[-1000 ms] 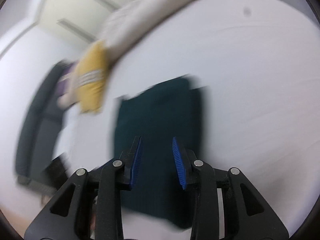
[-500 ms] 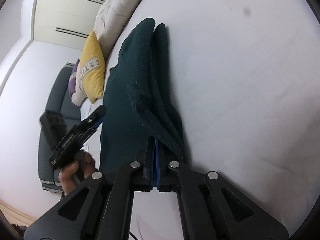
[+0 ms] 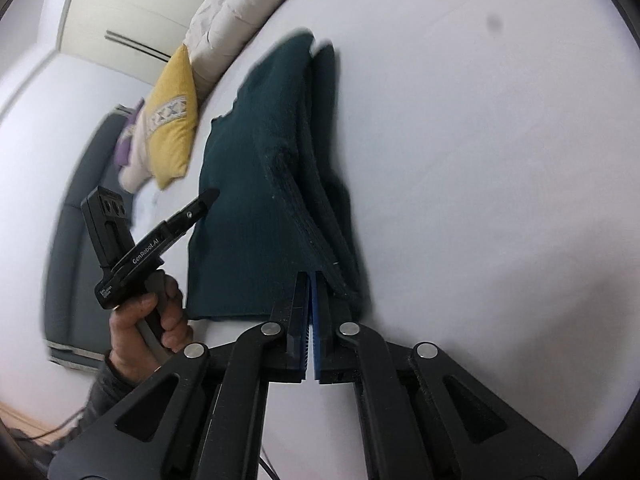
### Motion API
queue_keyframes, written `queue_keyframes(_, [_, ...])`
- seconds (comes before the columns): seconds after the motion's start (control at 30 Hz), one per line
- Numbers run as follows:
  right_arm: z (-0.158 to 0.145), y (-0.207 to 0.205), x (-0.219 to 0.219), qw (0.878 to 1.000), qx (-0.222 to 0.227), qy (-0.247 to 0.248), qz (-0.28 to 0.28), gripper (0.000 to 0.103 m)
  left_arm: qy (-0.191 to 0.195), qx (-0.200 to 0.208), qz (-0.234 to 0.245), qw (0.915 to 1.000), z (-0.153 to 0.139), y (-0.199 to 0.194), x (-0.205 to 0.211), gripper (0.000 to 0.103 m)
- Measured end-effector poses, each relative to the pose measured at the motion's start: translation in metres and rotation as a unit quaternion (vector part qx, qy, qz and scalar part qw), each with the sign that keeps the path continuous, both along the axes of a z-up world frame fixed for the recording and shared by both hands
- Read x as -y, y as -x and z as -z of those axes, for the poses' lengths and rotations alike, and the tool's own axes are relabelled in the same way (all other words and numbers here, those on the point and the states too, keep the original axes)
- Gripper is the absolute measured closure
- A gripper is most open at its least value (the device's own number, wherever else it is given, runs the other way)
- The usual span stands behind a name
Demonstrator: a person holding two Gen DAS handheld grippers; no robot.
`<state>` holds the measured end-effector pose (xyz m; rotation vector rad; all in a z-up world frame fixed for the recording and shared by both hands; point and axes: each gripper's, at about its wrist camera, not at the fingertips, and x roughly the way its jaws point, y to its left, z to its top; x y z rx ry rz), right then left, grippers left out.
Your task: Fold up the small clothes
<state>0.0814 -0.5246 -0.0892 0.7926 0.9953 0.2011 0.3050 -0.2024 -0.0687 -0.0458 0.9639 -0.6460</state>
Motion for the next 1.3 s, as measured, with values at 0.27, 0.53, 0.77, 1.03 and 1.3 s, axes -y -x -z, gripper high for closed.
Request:
queue_keyframes(0.27, [-0.082,-0.094,-0.010,0.996,0.079,0.029,-0.023,0.049,-0.008,0.006,-0.001,1.0000,0.002,-0.002,0.002,0.039])
queue_keyframes(0.53, [-0.038,-0.200,-0.023,1.000,0.000,-0.005,-0.022,0.051,-0.015,0.012,0.001,0.9998,0.004,0.002,0.004,0.039])
queue_keyframes(0.77, [-0.019,-0.220,0.000,0.999,0.007,-0.031,0.026,0.054,-0.017,0.016,-0.001,0.9997,0.004,0.005,0.005,0.039])
queue_keyframes(1.03, [0.009,-0.214,0.029,0.994,0.023,-0.069,0.076,0.081,-0.020,0.016,-0.001,0.9997,0.003,0.007,0.005,0.039])
queue_keyframes(1.3, [-0.021,-0.150,0.029,0.991,0.070,-0.032,0.106,0.073,-0.028,0.017,-0.005,0.9994,0.003,0.007,0.006,0.039])
